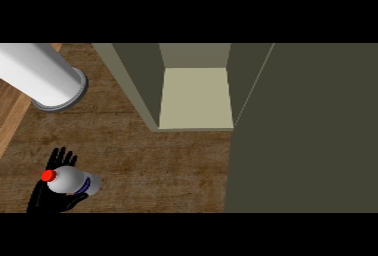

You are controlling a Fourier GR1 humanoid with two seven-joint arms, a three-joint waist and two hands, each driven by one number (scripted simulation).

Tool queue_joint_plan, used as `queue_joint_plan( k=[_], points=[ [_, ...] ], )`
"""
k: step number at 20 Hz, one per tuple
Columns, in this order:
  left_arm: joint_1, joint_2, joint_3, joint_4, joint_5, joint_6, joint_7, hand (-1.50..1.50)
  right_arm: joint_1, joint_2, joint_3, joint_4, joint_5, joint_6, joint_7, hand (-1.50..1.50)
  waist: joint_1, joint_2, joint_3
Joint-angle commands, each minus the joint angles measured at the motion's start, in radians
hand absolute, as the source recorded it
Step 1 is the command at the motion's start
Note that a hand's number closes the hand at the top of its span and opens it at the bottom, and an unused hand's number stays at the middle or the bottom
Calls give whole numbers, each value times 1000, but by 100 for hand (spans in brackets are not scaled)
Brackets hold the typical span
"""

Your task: Pick up the bottled water, place it into the cabinet and close the cabinet

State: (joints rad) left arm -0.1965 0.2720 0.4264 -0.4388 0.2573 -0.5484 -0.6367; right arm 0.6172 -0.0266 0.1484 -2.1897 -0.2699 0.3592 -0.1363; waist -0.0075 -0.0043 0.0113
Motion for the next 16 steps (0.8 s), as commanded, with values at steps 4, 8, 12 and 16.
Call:
queue_joint_plan(
  k=[4, 8, 12, 16],
  points=[
    [-6, -50, -49, 31, -19, -127, -72, -150, -36, -2, -18, 53, -3, 10, -22, -150, -3, 6, -13],
    [-55, -83, -66, 41, -26, -88, -61, -150, -4, 11, 43, -39, 11, -27, 54, -150, -10, 7, -14],
    [-91, -55, -74, 28, -23, -83, -16, 150, -13, -13, -3, -6, -19, -1, 32, -150, -11, 6, -13],
    [-60, -76, -66, 4, 18, -132, -21, 150, -2, -3, 2, -4, -3, -3, 5, -150, -4, 5, -12]
  ],
)
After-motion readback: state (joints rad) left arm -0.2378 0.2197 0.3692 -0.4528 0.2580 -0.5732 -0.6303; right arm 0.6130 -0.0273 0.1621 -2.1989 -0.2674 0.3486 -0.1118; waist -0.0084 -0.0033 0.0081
